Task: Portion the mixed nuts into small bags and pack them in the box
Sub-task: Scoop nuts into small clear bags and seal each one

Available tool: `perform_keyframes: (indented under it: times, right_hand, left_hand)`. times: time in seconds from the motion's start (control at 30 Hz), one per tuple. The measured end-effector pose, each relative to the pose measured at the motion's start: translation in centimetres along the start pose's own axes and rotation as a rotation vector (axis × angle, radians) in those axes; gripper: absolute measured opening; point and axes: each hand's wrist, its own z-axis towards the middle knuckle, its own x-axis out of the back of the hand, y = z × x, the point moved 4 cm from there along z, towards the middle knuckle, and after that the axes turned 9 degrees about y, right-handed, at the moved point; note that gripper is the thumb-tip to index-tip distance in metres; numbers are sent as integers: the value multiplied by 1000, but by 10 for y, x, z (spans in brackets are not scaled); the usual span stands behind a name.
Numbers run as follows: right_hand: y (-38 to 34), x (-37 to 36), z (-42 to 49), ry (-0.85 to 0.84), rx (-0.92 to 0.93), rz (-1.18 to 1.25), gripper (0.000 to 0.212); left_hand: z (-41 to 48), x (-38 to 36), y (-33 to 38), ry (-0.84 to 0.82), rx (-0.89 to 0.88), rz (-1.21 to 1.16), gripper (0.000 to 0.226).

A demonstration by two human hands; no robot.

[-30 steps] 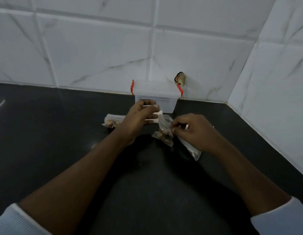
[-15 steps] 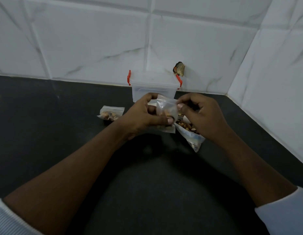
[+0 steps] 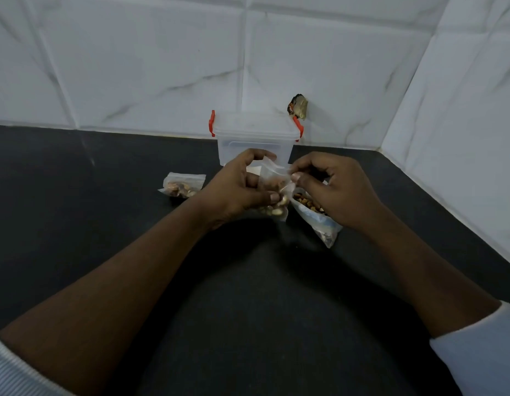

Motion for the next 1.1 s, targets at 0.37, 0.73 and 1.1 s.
perform_keyframes:
  times: [0.37,0.73,1.1]
  right_hand:
    - [-2,5,1,-50,47,-15,15]
    - [-5,1,-2,-65,48,-24,15]
    - [-10,4,0,9,55,26,15]
  left_hand:
    - [1,11,-2,109,71,-256,52]
    - [3,13,-4,208,98,-268,46]
    - [2,12,-3,191,102,-312,53]
